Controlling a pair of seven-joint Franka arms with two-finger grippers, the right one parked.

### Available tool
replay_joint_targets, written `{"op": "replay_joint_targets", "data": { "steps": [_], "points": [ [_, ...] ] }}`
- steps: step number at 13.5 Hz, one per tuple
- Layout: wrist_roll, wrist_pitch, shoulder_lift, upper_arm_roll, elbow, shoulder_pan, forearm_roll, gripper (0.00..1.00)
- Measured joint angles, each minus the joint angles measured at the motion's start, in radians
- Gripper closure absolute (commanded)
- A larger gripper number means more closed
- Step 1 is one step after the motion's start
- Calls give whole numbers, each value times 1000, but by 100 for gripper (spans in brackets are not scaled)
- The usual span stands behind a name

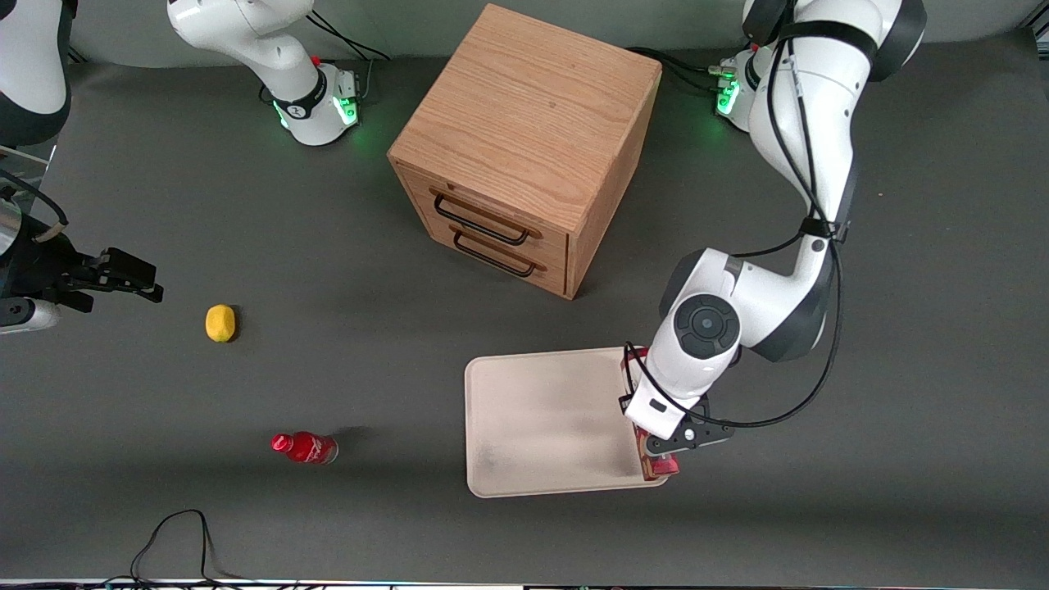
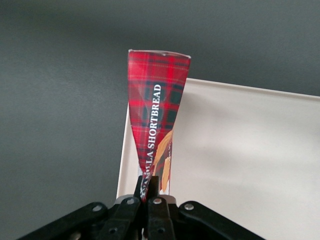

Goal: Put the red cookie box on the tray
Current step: 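Lower the held box onto the tray's edge and open the left gripper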

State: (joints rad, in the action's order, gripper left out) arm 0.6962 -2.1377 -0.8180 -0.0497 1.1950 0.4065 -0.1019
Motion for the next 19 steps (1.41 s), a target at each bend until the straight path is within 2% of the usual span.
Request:
{"op": "replay_joint_targets", "data": {
  "steps": [4, 5, 6, 7, 14, 16, 19],
  "points": [
    [-1, -54, -43, 0, 3, 0, -6, 100],
    [-1, -62, -50, 0, 3, 0, -7, 97],
    [-1, -65, -53, 0, 3, 0, -7, 16],
    [-2, -65, -53, 0, 3, 0, -8, 0],
    [-2, -65, -42, 0, -6, -2, -8, 0],
    [-2, 5, -7, 0, -21, -3, -8, 0],
    [-2, 181, 119, -2, -39, -4, -3, 0]
  ]
}}
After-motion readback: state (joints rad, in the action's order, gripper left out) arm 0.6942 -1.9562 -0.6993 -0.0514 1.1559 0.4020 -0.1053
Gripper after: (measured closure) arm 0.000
